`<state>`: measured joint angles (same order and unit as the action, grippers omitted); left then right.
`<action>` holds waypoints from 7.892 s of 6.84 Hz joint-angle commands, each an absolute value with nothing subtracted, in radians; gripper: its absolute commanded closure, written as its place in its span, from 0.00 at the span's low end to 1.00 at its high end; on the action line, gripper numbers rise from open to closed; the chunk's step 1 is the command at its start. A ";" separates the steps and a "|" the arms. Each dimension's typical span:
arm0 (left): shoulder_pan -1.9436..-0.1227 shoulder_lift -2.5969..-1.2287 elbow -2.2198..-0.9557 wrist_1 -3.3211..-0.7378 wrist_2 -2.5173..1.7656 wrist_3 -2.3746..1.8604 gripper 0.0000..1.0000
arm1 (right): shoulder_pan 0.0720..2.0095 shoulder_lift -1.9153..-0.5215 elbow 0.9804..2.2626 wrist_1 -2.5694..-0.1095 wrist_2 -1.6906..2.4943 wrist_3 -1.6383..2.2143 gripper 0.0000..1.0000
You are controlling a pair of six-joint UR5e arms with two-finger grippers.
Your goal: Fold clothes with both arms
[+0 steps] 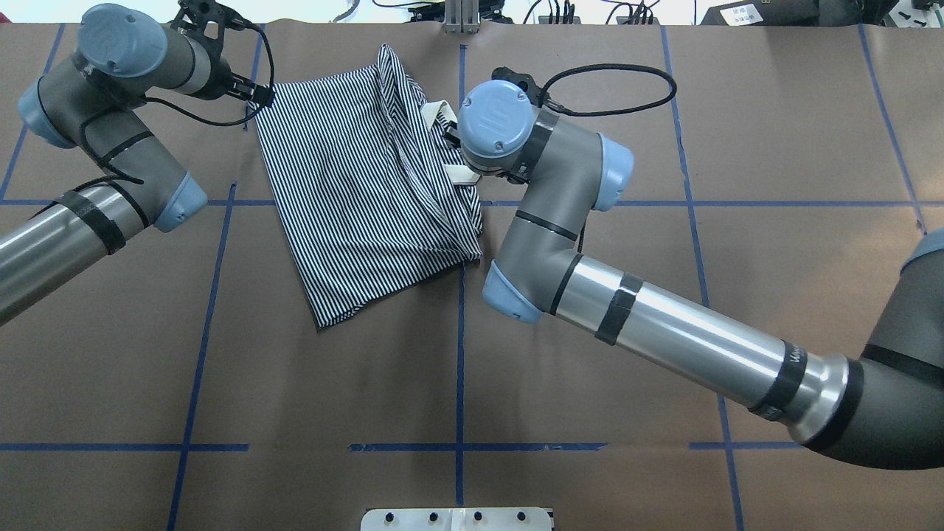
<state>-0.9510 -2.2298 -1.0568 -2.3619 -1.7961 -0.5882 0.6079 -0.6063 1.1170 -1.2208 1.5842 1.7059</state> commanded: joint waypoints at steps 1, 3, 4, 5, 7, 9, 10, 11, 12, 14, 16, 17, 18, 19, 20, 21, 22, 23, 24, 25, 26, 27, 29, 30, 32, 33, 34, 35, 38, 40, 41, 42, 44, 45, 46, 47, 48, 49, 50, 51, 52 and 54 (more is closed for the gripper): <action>-0.951 -2.229 -1.057 -2.361 -1.796 -0.591 0.00 | 0.592 -0.543 0.981 -1.152 1.554 1.733 0.37; -0.950 -2.229 -1.057 -2.361 -1.796 -0.591 0.00 | 0.592 -0.528 0.950 -1.155 1.552 1.701 0.37; -0.950 -2.229 -1.057 -2.361 -1.796 -0.591 0.00 | 0.592 -0.529 0.948 -1.157 1.552 1.675 0.36; -0.948 -2.230 -1.057 -2.361 -1.796 -0.591 0.00 | 0.594 -0.529 0.948 -1.160 1.552 1.661 0.36; -0.948 -2.232 -1.058 -2.361 -1.796 -0.591 0.00 | 0.597 -0.534 0.960 -1.161 1.554 1.661 0.90; -0.948 -2.230 -1.058 -2.362 -1.796 -0.592 0.00 | 0.600 -0.538 0.980 -1.166 1.560 1.635 1.00; -0.948 -2.232 -1.060 -2.364 -1.796 -0.594 0.00 | 0.600 -0.584 1.042 -1.183 1.565 1.623 1.00; -0.942 -2.232 -1.074 -2.362 -1.796 -0.621 0.00 | 0.598 -0.673 1.180 -1.233 1.566 1.600 1.00; -0.933 -2.230 -1.089 -2.362 -1.796 -0.629 0.00 | 0.594 -0.771 1.327 -1.282 1.566 1.597 1.00; -0.924 -2.215 -1.112 -2.362 -1.796 -0.644 0.00 | 0.540 -0.946 1.530 -1.293 1.545 1.600 1.00; -0.914 -2.203 -1.137 -2.364 -1.798 -0.646 0.00 | 0.499 -1.070 1.661 -1.295 1.494 1.601 1.00; -0.913 -2.201 -1.140 -2.362 -1.798 -0.659 0.00 | 0.492 -1.081 1.673 -1.295 1.494 1.600 0.75; -0.911 -2.201 -1.141 -2.364 -1.798 -0.664 0.00 | 0.479 -1.083 1.674 -1.295 1.488 1.595 0.01; -0.911 -2.201 -1.146 -2.362 -1.798 -0.664 0.00 | 0.480 -1.078 1.702 -1.316 1.494 1.554 0.00; -0.910 -2.201 -1.146 -2.362 -1.798 -0.664 0.00 | 0.476 -1.065 1.783 -1.456 1.497 1.473 0.00; -0.907 -2.201 -1.146 -2.362 -1.798 -0.666 0.00 | 0.453 -1.048 1.817 -1.526 1.496 1.459 0.00; -0.901 -2.201 -1.146 -2.362 -1.798 -0.667 0.00 | 0.390 -1.046 1.818 -1.529 1.467 1.457 0.05; -0.900 -2.201 -1.146 -2.362 -1.798 -0.667 0.00 | 0.338 -1.020 1.813 -1.548 1.430 1.409 0.18; -0.900 -2.201 -1.146 -2.362 -1.798 -0.667 0.00 | 0.300 -0.996 1.809 -1.605 1.387 1.306 0.19; -0.899 -2.201 -1.146 -2.364 -1.798 -0.667 0.00 | 0.282 -0.997 1.807 -1.611 1.373 1.217 0.29; -0.899 -2.201 -1.146 -2.362 -1.798 -0.667 0.00 | 0.270 -1.002 1.806 -1.611 1.364 1.151 0.31; -0.899 -2.201 -1.146 -2.364 -1.798 -0.667 0.00 | 0.261 -0.999 1.796 -1.624 1.335 1.097 0.35; -0.896 -2.200 -1.146 -2.364 -1.798 -0.669 0.00 | 0.259 -0.985 1.787 -1.628 1.318 0.987 0.50; -0.896 -2.201 -1.146 -2.364 -1.798 -0.673 0.00 | 0.259 -0.977 1.761 -1.626 1.315 0.950 0.51; -0.896 -2.200 -1.146 -2.364 -1.798 -0.672 0.00 | 0.245 -0.979 1.756 -1.628 1.316 0.948 0.51; -0.894 -2.192 -1.146 -2.364 -1.798 -0.672 0.00 | 0.245 -0.980 1.755 -1.628 1.316 0.946 0.52; -0.894 -2.192 -1.147 -2.364 -1.798 -0.672 0.00 | 0.244 -0.980 1.753 -1.628 1.316 0.942 0.52; -0.894 -2.192 -1.147 -2.364 -1.798 -0.672 0.00 | 0.242 -0.985 1.753 -1.629 1.316 0.940 0.55; -0.894 -2.181 -1.163 -2.364 -1.798 -0.672 0.00 | 0.244 -0.983 1.753 -1.634 1.309 0.940 1.00; -0.894 -2.172 -1.177 -2.364 -1.798 -0.673 0.00 | 0.253 -0.989 1.766 -1.634 1.299 0.942 1.00; -0.894 -2.172 -1.177 -2.364 -1.798 -0.673 0.00 | 0.261 -1.002 1.790 -1.632 1.299 0.942 1.00; -0.894 -2.172 -1.177 -2.364 -1.798 -0.673 0.00 | 0.259 -1.050 1.824 -1.632 1.299 0.951 1.00; -0.893 -2.172 -1.177 -2.364 -1.798 -0.673 0.00 | 0.255 -1.138 1.863 -1.629 1.302 0.995 1.00; -0.893 -2.172 -1.177 -2.362 -1.798 -0.673 0.00 | 0.215 -1.199 1.923 -1.629 1.304 1.061 1.00; -0.893 -2.172 -1.177 -2.362 -1.798 -0.673 0.00 | 0.194 -1.212 1.937 -1.629 1.310 1.137 1.00; -0.893 -2.172 -1.175 -2.362 -1.798 -0.673 0.00 | 0.192 -1.200 1.948 -1.629 1.321 1.172 0.09; -0.891 -2.172 -1.175 -2.362 -1.798 -0.673 0.00 | 0.195 -1.201 1.983 -1.629 1.334 1.178 0.00; -0.885 -2.172 -1.177 -2.364 -1.798 -0.676 0.00 | 0.224 -1.198 1.990 -1.621 1.357 1.180 0.00; -0.873 -2.172 -1.195 -2.362 -1.798 -0.705 0.00 | 0.270 -1.207 1.996 -1.535 1.430 1.204 0.00; -0.844 -2.171 -1.245 -2.350 -1.799 -0.775 0.00 | 0.297 -1.229 1.996 -1.402 1.503 1.262 0.00; -0.812 -2.139 -1.323 -2.349 -1.851 -0.901 0.00 | 0.302 -1.251 1.996 -1.302 1.511 1.354 0.00; -0.696 -2.042 -1.560 -2.315 -1.876 -1.194 0.00 | 0.313 -1.340 1.997 -1.118 1.499 1.554 0.05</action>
<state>-0.7731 -2.1000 -1.4215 -2.3365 -1.8688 -1.0336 0.3051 -1.2889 1.9965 -1.2280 1.5029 1.4287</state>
